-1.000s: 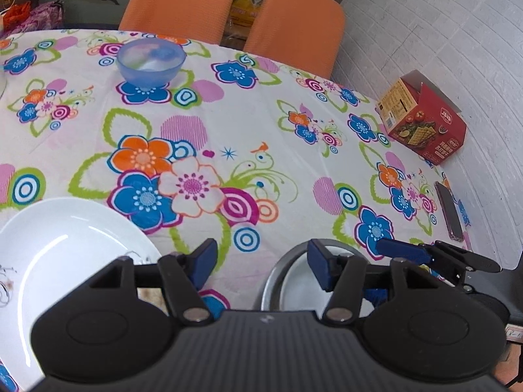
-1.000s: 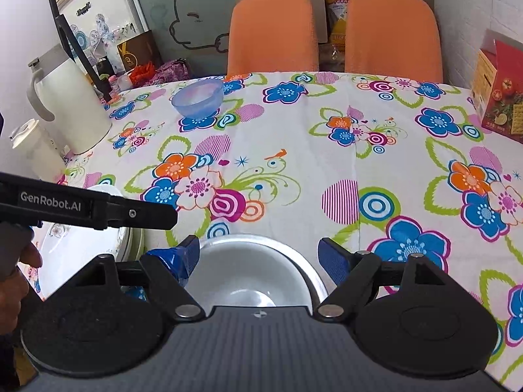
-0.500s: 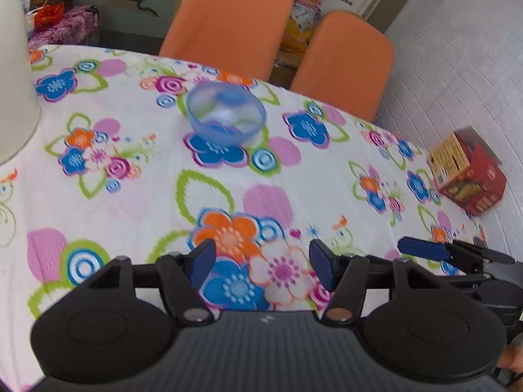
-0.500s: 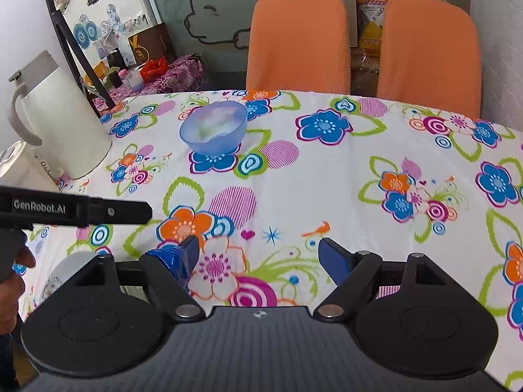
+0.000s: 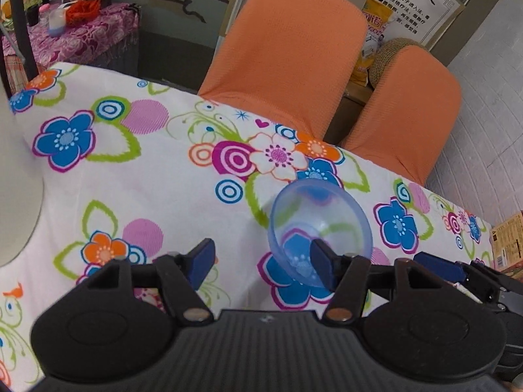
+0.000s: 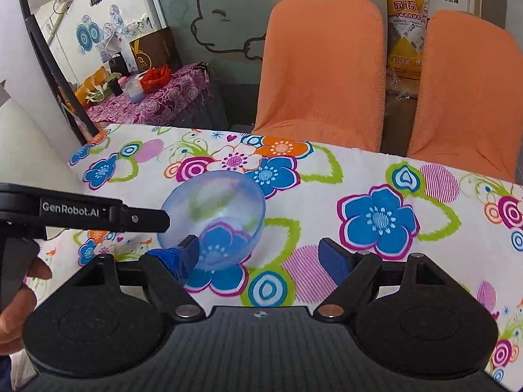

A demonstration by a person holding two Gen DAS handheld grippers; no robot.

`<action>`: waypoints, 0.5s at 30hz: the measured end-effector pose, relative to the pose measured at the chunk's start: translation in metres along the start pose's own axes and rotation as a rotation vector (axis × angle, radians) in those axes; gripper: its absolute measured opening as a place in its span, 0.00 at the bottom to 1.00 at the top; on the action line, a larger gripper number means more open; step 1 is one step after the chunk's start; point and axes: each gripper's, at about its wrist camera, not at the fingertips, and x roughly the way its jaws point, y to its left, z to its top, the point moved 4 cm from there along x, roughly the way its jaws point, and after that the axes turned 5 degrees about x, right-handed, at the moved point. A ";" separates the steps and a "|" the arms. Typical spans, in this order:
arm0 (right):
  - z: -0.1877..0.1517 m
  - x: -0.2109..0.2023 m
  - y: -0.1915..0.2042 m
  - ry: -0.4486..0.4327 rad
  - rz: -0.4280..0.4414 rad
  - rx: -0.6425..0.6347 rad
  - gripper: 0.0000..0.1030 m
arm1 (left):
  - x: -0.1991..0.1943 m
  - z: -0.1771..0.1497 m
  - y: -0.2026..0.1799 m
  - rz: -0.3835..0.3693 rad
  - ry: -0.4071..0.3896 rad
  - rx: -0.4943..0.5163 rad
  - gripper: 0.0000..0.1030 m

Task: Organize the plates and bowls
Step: 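Move the left tool to the rim of the translucent blue bowl, then close the left tool on the blue bowl rim and lift it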

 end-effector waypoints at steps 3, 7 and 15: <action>0.005 0.019 0.000 0.003 -0.040 -0.045 0.65 | 0.022 0.004 0.001 -0.014 0.029 -0.008 0.60; 0.000 0.036 0.004 0.019 -0.059 -0.101 0.64 | 0.038 0.004 0.001 0.004 0.035 -0.003 0.60; -0.005 0.045 0.024 0.019 -0.041 -0.217 0.57 | 0.042 0.003 -0.007 0.049 0.022 0.078 0.57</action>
